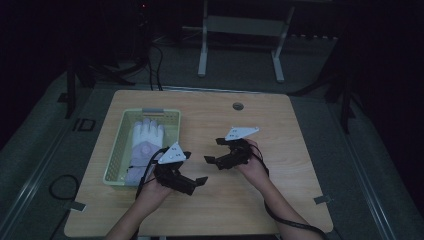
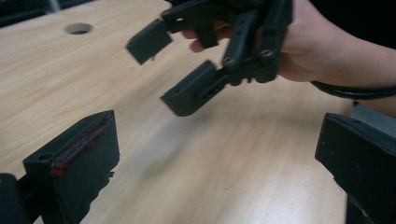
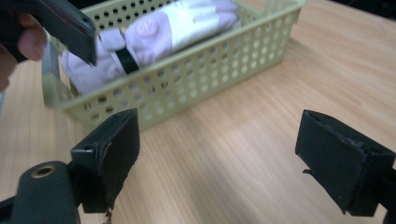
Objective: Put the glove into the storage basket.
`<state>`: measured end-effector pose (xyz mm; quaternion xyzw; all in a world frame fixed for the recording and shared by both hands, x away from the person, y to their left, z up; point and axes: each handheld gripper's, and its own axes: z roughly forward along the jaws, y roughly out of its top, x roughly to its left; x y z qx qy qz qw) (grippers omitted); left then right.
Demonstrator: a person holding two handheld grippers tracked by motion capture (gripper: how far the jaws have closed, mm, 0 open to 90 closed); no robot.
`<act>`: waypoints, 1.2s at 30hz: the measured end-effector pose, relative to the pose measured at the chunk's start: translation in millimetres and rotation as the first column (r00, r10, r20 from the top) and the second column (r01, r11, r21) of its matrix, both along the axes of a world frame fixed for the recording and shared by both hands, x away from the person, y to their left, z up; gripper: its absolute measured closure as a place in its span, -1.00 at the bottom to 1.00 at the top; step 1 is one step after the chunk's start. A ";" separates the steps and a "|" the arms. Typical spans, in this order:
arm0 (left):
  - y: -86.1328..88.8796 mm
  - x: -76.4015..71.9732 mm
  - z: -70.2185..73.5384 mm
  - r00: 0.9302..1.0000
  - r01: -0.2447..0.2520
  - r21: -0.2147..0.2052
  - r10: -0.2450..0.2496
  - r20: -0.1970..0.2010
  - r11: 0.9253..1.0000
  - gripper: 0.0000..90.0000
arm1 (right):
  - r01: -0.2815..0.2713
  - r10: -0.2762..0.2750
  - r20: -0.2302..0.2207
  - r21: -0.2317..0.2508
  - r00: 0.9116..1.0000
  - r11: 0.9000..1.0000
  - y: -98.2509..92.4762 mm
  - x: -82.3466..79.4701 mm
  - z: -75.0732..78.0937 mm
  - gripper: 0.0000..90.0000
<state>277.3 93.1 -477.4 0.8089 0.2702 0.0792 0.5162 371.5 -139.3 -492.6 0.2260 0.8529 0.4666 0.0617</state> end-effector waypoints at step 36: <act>-79.6 -18.9 -73.4 0.983 0.178 0.103 -0.172 -0.067 0.979 -1.00 | 0.103 -0.108 -0.041 -0.093 0.993 0.990 -89.2 -25.2 -63.3 -0.72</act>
